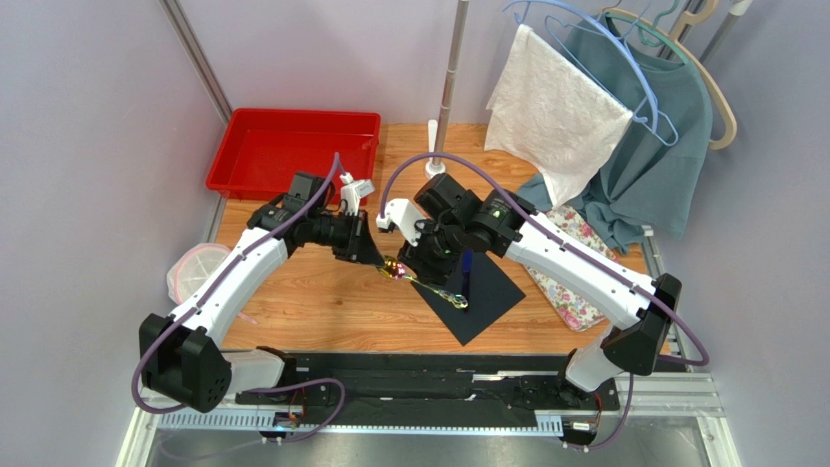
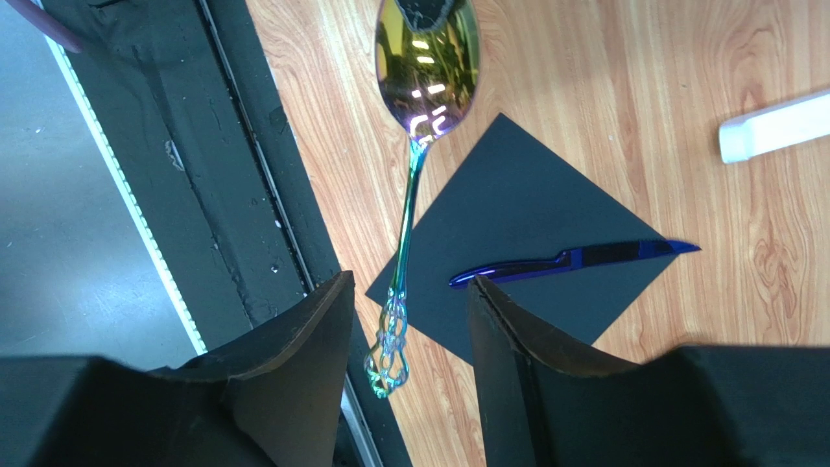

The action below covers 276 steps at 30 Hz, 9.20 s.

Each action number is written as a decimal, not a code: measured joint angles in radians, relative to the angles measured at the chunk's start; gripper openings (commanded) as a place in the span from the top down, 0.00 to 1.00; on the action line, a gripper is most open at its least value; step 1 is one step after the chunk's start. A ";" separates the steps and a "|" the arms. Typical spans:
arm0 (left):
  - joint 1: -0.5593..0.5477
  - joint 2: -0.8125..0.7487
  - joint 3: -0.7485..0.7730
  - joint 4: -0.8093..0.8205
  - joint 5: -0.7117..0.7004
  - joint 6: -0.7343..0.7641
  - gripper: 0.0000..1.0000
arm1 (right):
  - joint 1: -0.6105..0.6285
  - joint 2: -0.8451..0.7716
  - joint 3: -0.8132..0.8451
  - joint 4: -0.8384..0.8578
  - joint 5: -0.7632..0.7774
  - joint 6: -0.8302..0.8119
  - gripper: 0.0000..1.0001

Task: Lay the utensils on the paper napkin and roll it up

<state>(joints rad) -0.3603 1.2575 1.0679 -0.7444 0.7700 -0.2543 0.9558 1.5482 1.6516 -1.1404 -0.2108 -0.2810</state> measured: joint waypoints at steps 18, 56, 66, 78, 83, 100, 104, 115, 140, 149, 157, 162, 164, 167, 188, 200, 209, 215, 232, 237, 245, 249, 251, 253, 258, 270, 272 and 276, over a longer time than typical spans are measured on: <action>0.000 0.001 0.000 0.001 0.033 -0.014 1.00 | 0.043 0.096 -0.017 0.016 0.000 0.003 0.68; 0.074 -0.300 -0.233 0.506 -0.283 -0.178 0.01 | -0.563 0.021 -0.587 0.400 0.084 0.762 1.00; 0.074 -0.302 -0.276 0.570 -0.290 -0.224 0.01 | -0.548 0.075 -0.637 0.556 0.098 0.871 1.00; 0.074 -0.307 -0.314 0.579 -0.280 -0.231 0.01 | -0.517 0.109 -0.649 0.615 0.098 0.879 0.97; 0.074 -0.314 -0.315 0.579 -0.278 -0.230 0.01 | -0.518 0.136 -0.649 0.618 0.098 0.879 0.91; 0.074 -0.319 -0.327 0.578 -0.263 -0.222 0.01 | -0.518 0.150 -0.640 0.608 0.084 0.879 0.80; 0.074 -0.317 -0.322 0.559 -0.181 -0.149 0.01 | -0.518 0.139 -0.617 0.587 0.064 0.867 0.79; -0.292 -0.205 -0.189 0.306 -0.130 0.510 0.01 | -0.560 -0.082 -0.578 0.513 -0.114 0.709 0.70; -0.742 0.416 -0.017 0.443 -0.251 0.938 0.55 | -0.755 0.059 -0.584 0.306 -0.395 0.358 0.75; -0.798 0.494 -0.018 0.454 -0.258 1.007 0.54 | -0.801 0.061 -0.589 0.268 -0.491 0.339 0.74; -0.811 0.560 -0.016 0.454 -0.259 1.020 0.55 | -0.838 0.060 -0.636 0.281 -0.531 0.361 0.78; -0.811 0.576 0.004 0.456 -0.259 1.019 0.55 | -0.842 0.031 -0.719 0.322 -0.475 0.407 0.78; -0.811 0.576 0.005 0.457 -0.259 1.018 0.57 | -0.848 0.014 -0.729 0.326 -0.438 0.417 0.78; -0.811 0.577 0.005 0.458 -0.259 1.015 0.61 | -0.855 0.008 -0.729 0.345 -0.395 0.424 0.80; -0.792 0.594 0.026 0.472 -0.234 0.986 1.00 | -0.859 -0.006 -0.729 0.357 -0.413 0.438 0.87; -0.623 0.594 0.121 0.504 -0.122 0.811 1.00 | -0.860 -0.050 -0.748 0.399 -0.464 0.499 0.88; -0.560 0.646 0.153 0.558 -0.117 0.700 1.00 | -0.864 -0.038 -0.771 0.420 -0.525 0.531 0.91; -0.552 0.679 0.160 0.578 -0.127 0.661 1.00 | -0.865 -0.016 -0.803 0.443 -0.544 0.548 0.91; -0.528 0.734 0.172 0.608 -0.166 0.612 1.00 | -0.773 0.017 -0.860 0.504 -0.538 0.570 0.90; -0.525 0.742 0.192 0.608 -0.169 0.606 1.00 | -0.745 0.067 -0.860 0.506 -0.520 0.570 0.93; -0.521 0.752 0.203 0.608 -0.170 0.596 1.00 | -0.719 0.092 -0.860 0.505 -0.466 0.569 1.00; -0.519 0.755 0.203 0.610 -0.169 0.589 0.98 | -0.716 0.123 -0.855 0.504 -0.434 0.568 1.00; -0.513 0.756 0.203 0.611 -0.168 0.573 0.86 | -0.715 0.138 -0.847 0.498 -0.433 0.569 1.00; -0.507 0.756 0.203 0.615 -0.159 0.552 0.68 | -0.711 0.143 -0.839 0.492 -0.428 0.568 1.00; -0.462 0.707 0.146 0.668 -0.134 0.431 0.59 | -0.705 0.147 -0.828 0.482 -0.416 0.568 1.00; -0.410 0.528 -0.060 0.889 0.063 -0.095 0.56 | -0.701 0.148 -0.818 0.471 -0.397 0.568 1.00; -0.410 0.577 -0.063 0.941 0.089 -0.179 0.56 | -0.701 0.153 -0.812 0.465 -0.396 0.565 1.00; -0.411 0.672 -0.064 1.032 0.127 -0.321 0.56 | -0.699 0.170 -0.793 0.449 -0.392 0.561 1.00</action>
<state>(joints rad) -0.7715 1.9293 1.0039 0.2874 0.8967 -0.5751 0.2565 1.7180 0.8585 -0.6918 -0.6029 0.2798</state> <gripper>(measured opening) 0.441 0.006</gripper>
